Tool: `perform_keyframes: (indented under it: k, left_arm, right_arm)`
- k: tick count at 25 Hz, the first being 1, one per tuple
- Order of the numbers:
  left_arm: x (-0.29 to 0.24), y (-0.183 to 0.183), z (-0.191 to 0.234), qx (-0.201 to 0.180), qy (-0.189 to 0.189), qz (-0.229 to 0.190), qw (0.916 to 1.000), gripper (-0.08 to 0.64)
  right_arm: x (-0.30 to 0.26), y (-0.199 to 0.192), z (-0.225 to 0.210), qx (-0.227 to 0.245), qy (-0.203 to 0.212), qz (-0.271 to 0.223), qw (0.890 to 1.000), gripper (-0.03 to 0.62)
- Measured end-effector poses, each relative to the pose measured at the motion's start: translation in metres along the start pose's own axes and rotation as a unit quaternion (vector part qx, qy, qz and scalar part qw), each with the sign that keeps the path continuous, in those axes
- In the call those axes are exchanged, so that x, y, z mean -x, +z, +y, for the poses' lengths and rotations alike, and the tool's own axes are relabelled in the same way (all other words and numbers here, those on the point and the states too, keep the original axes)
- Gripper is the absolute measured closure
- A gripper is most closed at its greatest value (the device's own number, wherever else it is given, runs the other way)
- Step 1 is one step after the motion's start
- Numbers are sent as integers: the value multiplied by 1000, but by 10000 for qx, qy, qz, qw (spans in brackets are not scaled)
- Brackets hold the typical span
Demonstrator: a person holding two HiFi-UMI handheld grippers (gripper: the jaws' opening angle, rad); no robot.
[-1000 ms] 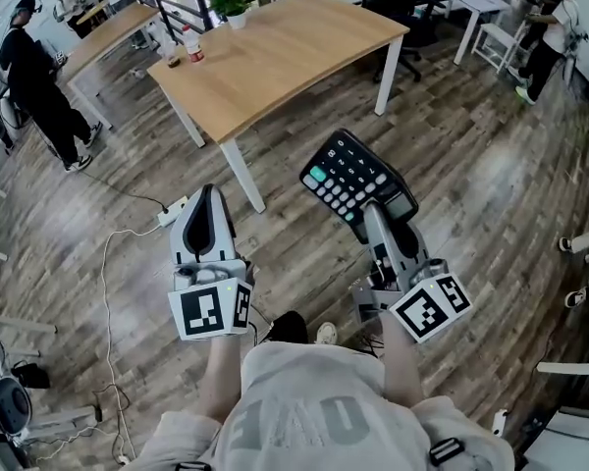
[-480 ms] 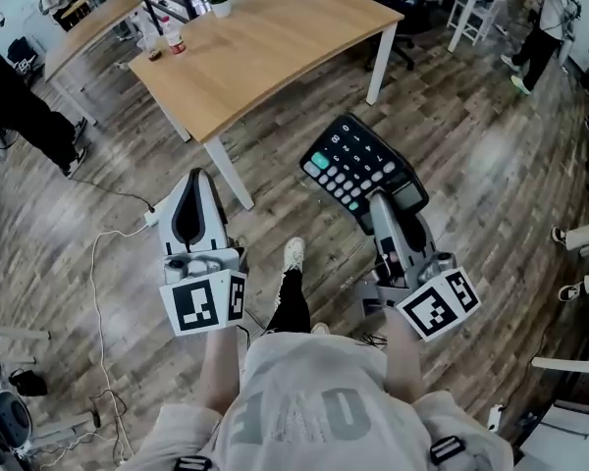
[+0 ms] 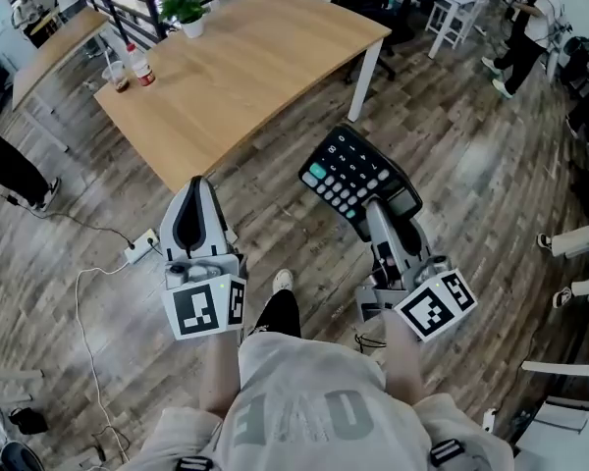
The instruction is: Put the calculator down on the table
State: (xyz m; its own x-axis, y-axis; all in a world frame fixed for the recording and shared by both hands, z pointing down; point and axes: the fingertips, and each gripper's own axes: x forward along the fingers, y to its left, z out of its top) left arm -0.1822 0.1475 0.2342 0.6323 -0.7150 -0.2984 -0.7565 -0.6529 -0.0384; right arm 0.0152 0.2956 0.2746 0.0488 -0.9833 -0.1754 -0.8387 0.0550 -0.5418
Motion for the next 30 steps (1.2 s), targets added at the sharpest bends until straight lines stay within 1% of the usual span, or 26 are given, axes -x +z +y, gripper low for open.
perform_keyframes:
  k: [6, 11, 15, 19, 24, 27, 30]
  left_arm:
    - [-73, -15, 34, 128, -1, 19, 9999, 552]
    - [-128, -25, 66, 212, -21, 14, 9998, 552]
    - [-164, -34, 80, 253, -118, 40, 9996, 552]
    - [-188, -46, 78, 285, -182, 159, 9993, 552]
    - [-212, -59, 62, 223, -267, 241, 9991, 552]
    - [-227, -64, 59, 115, -240, 220, 9994, 552]
    - [-248, -73, 61, 9, -119, 173, 9998, 552]
  right_arm:
    - [-78, 20, -11, 214, 10, -25, 9998, 489]
    - [-133, 24, -21, 141, -110, -39, 9998, 489]
    - [-160, 28, -30, 161, -276, -31, 9995, 489]
    - [-174, 36, -45, 191, -423, -27, 9989, 489]
    - [-192, 46, -79, 122, -471, -68, 9988, 489]
    - [-213, 49, -100, 78, -376, -83, 9992, 489]
    - [-241, 54, -124, 20, -223, -105, 9997, 489]
